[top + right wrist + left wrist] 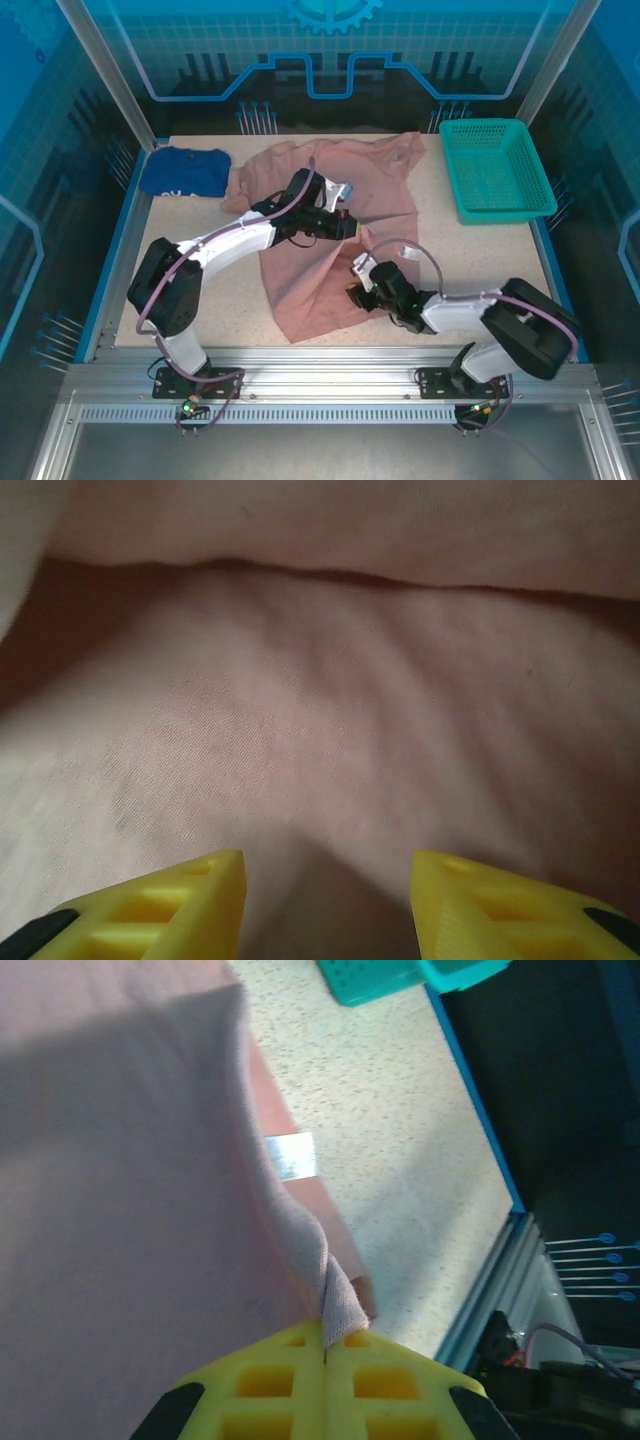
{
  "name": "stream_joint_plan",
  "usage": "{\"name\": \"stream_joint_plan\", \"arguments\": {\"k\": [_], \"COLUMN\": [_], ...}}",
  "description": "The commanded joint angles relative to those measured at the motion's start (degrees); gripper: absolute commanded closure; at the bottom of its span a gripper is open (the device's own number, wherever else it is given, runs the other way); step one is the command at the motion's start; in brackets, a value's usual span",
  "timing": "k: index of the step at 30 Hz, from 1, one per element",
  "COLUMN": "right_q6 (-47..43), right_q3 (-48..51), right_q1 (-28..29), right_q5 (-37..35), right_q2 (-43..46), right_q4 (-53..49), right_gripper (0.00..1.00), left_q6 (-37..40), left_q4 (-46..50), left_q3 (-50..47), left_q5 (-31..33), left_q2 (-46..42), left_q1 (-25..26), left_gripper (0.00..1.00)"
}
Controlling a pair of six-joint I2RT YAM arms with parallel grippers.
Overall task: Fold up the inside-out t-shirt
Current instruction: Turn the T-shirt inside out at the center of the table.
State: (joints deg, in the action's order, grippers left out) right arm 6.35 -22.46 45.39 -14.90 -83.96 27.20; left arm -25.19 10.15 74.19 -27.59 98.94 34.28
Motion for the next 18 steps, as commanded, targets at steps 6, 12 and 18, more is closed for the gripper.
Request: {"name": "stream_joint_plan", "arguments": {"k": [6,12,18], "right_q6": [0.15,2.12,5.29], "right_q3": [-9.46,-15.31,-20.63], "right_q1": [-0.96,-3.98,-7.57], "right_q5": [-9.82,-12.77,-13.45], "right_q2": [-10.03,-13.78,-16.92], "right_q4": [3.84,-0.98,-5.68], "right_gripper": [0.49,0.38,0.37], "left_q6": [0.83,3.86,6.35], "left_q4": [7.03,8.45,7.40], "left_q3": [4.66,4.65,4.10], "left_q5": [-3.61,-4.57,-7.47], "left_q2": [-9.08,-12.96,-15.49], "left_q1": [-0.26,-0.27,0.97], "left_gripper": [1.00,1.00,1.00]}}
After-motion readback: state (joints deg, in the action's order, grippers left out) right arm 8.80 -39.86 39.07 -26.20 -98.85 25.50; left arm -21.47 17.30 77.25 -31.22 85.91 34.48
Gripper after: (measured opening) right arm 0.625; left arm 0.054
